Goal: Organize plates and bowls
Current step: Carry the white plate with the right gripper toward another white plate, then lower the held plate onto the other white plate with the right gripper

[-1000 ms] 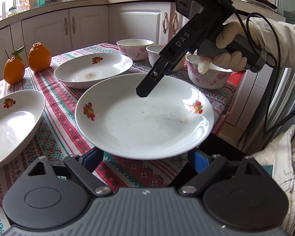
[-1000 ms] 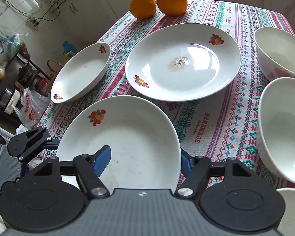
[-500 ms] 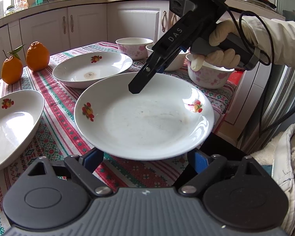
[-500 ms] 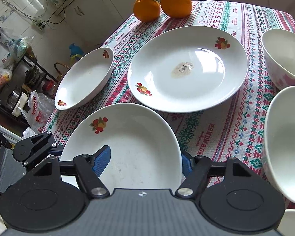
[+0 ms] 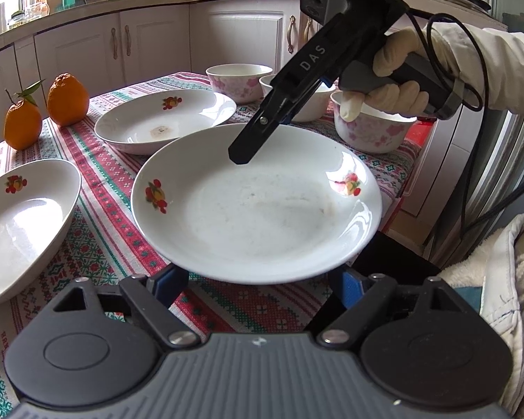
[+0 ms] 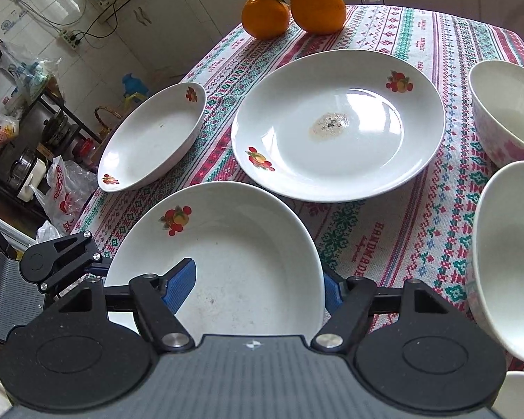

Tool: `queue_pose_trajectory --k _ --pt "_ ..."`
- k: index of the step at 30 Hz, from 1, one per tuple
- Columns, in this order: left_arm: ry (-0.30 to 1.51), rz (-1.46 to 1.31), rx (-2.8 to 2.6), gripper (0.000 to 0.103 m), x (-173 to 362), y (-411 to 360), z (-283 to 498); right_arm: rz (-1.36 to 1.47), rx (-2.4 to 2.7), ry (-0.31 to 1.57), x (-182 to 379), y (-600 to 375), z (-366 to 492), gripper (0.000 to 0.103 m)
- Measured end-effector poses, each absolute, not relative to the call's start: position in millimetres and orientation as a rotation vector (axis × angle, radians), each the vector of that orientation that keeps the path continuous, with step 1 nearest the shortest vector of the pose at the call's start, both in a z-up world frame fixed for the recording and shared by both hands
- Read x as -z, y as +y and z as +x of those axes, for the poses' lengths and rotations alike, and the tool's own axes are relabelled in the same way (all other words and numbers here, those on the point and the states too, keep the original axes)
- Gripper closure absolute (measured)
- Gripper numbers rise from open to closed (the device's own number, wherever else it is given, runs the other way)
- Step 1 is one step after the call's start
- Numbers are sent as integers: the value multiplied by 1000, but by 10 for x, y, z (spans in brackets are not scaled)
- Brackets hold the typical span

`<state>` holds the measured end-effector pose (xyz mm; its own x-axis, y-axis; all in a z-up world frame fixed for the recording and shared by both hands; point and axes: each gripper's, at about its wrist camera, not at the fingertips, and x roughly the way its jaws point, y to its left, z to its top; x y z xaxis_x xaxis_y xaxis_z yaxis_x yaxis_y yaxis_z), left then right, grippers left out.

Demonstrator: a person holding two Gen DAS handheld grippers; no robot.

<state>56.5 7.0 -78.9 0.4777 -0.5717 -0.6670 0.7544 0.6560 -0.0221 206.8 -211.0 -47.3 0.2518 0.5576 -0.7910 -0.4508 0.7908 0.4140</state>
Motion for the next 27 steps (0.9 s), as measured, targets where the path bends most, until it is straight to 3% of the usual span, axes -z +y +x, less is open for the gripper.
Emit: queue_pose_trajectory --k 27 --pt "666 228 594 17 385 942 839 -26 -894 1041 20 -919 2718 25"
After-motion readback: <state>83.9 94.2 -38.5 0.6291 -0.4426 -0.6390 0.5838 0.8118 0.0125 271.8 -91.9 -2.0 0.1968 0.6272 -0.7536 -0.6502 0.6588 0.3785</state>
